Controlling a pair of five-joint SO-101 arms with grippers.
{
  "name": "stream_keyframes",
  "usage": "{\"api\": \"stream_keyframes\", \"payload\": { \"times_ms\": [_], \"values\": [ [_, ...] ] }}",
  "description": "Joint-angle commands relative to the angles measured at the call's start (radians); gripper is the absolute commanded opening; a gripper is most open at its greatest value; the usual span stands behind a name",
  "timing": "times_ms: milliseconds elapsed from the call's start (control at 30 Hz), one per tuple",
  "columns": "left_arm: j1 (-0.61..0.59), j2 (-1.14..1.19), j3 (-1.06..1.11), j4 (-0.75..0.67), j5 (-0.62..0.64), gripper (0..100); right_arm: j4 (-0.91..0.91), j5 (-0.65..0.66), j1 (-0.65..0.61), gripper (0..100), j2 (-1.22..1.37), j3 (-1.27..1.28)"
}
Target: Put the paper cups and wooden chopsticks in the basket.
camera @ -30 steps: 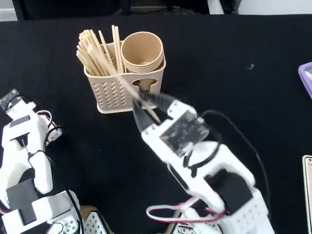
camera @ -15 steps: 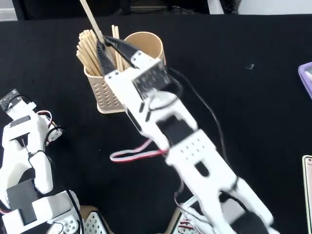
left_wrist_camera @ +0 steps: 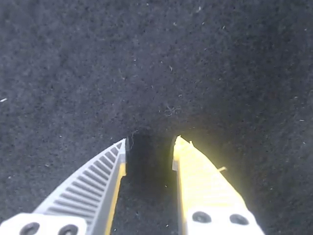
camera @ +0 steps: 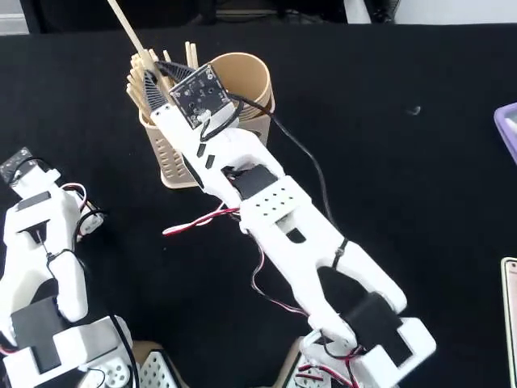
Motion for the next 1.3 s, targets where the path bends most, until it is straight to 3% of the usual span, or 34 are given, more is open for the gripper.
{"api": "stream_keyframes", "payload": {
  "times_ms": [0, 167, 400, 500, 600, 800, 1133, 1267],
  "values": [
    [0.008, -0.032, -0.007, -0.009, 0.006, 16, -0.02, -0.005, -0.006, 16.5, -0.035, -0.005],
    [0.01, -0.032, -0.007, -0.009, 0.006, 16, 0.038, -0.005, -0.006, 12.4, -0.269, 0.044],
    [0.01, -0.109, -0.007, 0.046, 0.005, 12, 0.623, 0.005, 0.012, 0.7, -0.817, 0.15],
    [0.012, -0.252, 0.033, 0.084, 0.005, 3, 0.789, 0.002, 0.129, 1.1, -0.997, 0.234],
    [0.053, -0.442, 0.11, 0.086, -0.015, 3, 0.884, -0.005, 0.258, 1.1, -1.139, 0.34],
    [0.202, -0.87, 0.297, 0.095, -0.258, 3, 1.008, 0.002, 0.405, 1.2, -1.346, 0.585],
    [0.214, -1.577, 0.544, 0.341, -0.305, 3, 1.323, -0.005, 0.43, 1.5, -1.774, 0.846],
    [0.214, -1.587, 0.587, 0.371, -0.434, 3, 1.373, -0.005, 0.436, 1.5, -1.727, 0.875]
  ]
}}
